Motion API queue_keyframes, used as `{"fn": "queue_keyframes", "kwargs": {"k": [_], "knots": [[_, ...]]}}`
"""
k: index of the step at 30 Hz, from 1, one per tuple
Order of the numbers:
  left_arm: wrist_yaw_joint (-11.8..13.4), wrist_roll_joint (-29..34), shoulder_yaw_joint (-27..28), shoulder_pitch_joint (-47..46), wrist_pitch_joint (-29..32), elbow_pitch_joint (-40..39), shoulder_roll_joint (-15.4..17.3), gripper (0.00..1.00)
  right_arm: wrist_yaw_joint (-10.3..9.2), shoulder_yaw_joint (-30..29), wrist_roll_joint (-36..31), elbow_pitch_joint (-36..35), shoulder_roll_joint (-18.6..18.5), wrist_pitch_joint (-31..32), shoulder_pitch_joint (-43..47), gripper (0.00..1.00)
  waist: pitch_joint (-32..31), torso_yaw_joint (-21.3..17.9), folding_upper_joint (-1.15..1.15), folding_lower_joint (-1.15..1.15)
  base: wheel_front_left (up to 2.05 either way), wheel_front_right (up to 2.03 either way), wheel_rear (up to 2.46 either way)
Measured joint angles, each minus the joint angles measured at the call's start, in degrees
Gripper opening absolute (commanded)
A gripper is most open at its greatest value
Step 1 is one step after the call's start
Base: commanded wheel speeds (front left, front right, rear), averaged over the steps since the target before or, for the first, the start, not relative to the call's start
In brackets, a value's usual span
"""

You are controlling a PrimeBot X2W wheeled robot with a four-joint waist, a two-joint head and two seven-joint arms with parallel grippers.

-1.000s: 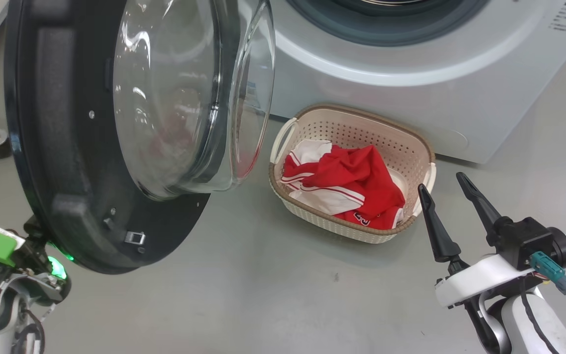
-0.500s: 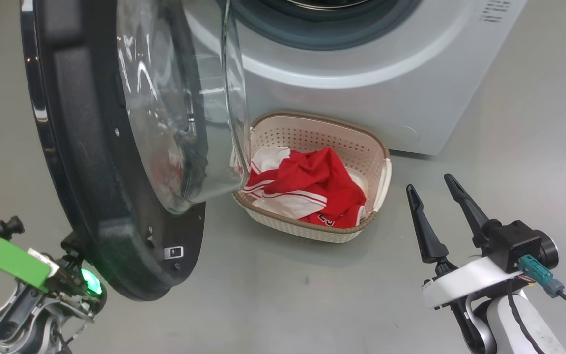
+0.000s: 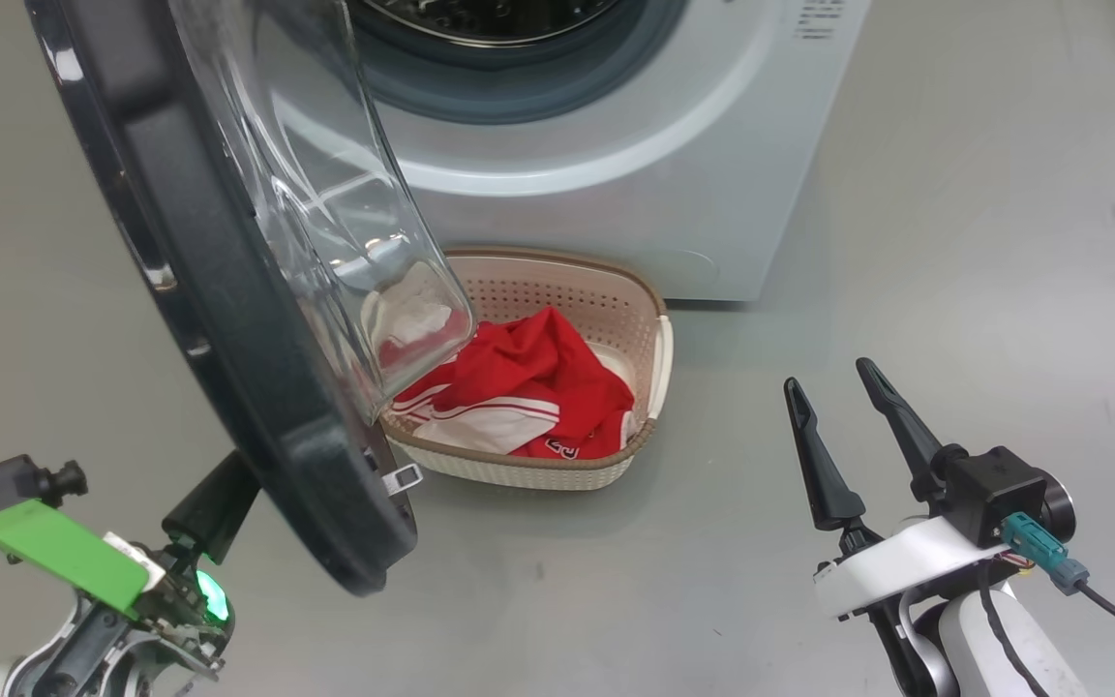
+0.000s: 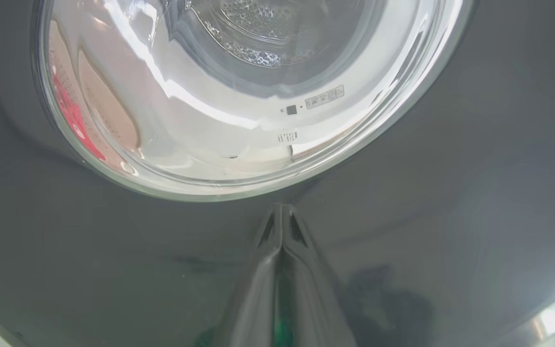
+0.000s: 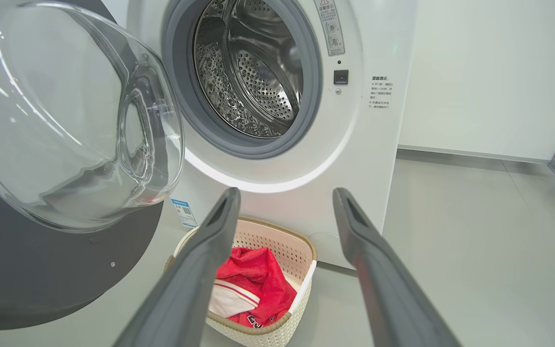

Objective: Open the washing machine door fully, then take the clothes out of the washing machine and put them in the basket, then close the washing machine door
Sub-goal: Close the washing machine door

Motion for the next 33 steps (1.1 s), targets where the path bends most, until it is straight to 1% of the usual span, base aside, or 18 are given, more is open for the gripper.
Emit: {"fn": "queue_keyframes", "kwargs": {"k": [7, 9, 19, 26, 30, 33], "knots": [[-0.01, 2.30, -1.89, 0.98, 0.97, -0.97, -0.53, 0.00, 0.00, 0.52, 0.05, 0.45, 0.51, -0.29, 0.00, 1.00, -0.61, -4.27, 0.00, 0.00, 0.00, 0.00, 0.00], [0.00, 2.47, -2.29, 0.98, 1.21, -1.19, -0.73, 0.00, 0.00, 0.81, 0.25, 0.66, 0.82, -0.44, 0.00, 1.00, -0.65, -6.19, 0.00, 0.00, 0.00, 0.00, 0.00], [0.00, 3.15, -2.19, 0.38, 1.43, -1.53, -0.71, 0.00, -0.44, 0.89, 1.14, 0.69, 1.30, -0.92, -0.02, 1.00, 0.41, -13.07, 0.00, 0.00, 0.00, 0.00, 0.00], [0.00, 3.15, -0.62, -3.50, 0.79, -0.66, -0.59, 0.00, -0.52, 0.84, 2.05, 0.62, 1.69, -1.55, -1.10, 1.00, 2.48, -17.90, 0.00, 0.00, 0.00, 0.00, 0.00], [-0.01, 3.22, 0.55, -6.23, 0.35, 0.15, 0.11, 0.00, -0.54, 0.80, 2.58, 0.59, 1.78, -1.63, -1.63, 1.00, 4.03, -20.50, 0.00, 0.00, 0.00, 0.00, 0.00], [-0.01, 3.23, 0.74, -8.53, 0.32, 0.78, 0.55, 0.00, -0.91, 0.74, 3.02, 0.59, 1.86, -1.80, -1.97, 1.00, 5.41, -22.25, 0.00, 0.00, 0.00, 0.00, 0.00]]}}
